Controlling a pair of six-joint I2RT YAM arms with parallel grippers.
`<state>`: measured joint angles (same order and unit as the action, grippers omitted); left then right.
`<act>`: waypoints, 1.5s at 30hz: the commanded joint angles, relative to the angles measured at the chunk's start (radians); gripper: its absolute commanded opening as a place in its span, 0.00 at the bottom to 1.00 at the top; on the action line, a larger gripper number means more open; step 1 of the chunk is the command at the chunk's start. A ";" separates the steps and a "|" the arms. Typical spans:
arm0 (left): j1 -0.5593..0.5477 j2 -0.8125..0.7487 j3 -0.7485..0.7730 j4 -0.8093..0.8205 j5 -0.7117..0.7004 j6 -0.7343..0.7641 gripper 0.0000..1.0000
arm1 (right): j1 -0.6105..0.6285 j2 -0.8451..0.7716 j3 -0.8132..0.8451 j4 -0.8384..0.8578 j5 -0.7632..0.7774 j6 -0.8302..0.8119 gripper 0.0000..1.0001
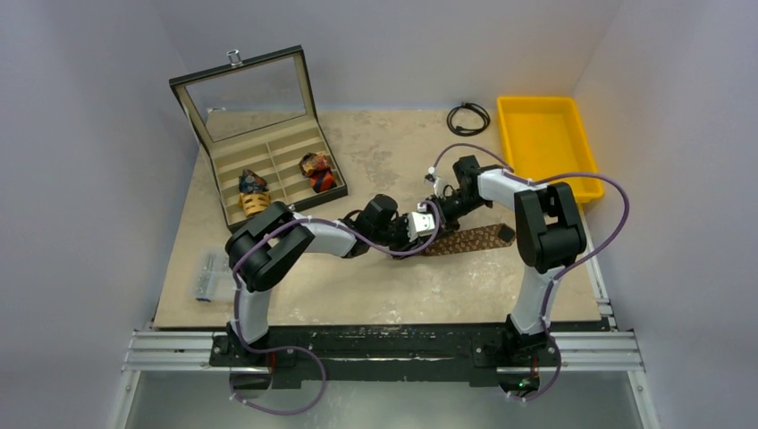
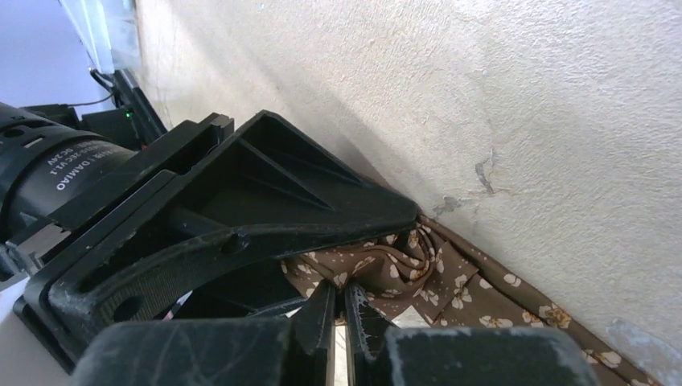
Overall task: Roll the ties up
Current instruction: Roll the tie at the center of the board.
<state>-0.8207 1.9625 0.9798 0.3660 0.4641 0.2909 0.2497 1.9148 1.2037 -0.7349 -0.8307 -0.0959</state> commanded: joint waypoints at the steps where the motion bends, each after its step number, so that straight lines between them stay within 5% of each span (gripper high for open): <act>1: -0.005 0.021 -0.029 -0.137 -0.023 0.017 0.35 | -0.006 0.018 0.014 0.012 0.102 -0.013 0.00; 9: 0.025 0.006 -0.062 0.110 0.130 -0.049 0.59 | -0.059 0.059 -0.029 0.004 0.186 -0.038 0.00; 22: -0.012 0.134 0.059 0.268 0.123 -0.116 0.63 | -0.086 0.118 -0.006 0.056 0.285 -0.025 0.00; 25: -0.019 0.159 0.063 0.281 0.120 -0.128 0.58 | -0.086 0.136 -0.009 0.069 0.301 -0.027 0.00; 31: -0.024 0.105 0.007 0.167 0.065 -0.072 0.24 | -0.086 0.090 -0.018 0.075 0.200 -0.036 0.00; 34: -0.015 0.045 -0.060 0.083 0.054 -0.037 0.18 | -0.086 -0.001 -0.038 0.067 0.114 -0.023 0.21; 42: -0.018 0.027 -0.052 -0.075 -0.006 -0.045 0.21 | -0.080 -0.138 -0.077 0.035 -0.048 -0.002 0.56; 45: -0.024 0.041 -0.020 -0.100 -0.043 -0.052 0.23 | -0.046 -0.113 -0.068 0.037 -0.093 0.021 0.56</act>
<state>-0.8341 1.9705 0.9459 0.4580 0.5007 0.2306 0.1669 1.7924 1.1400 -0.7166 -0.8234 -0.1036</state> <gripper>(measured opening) 0.369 0.566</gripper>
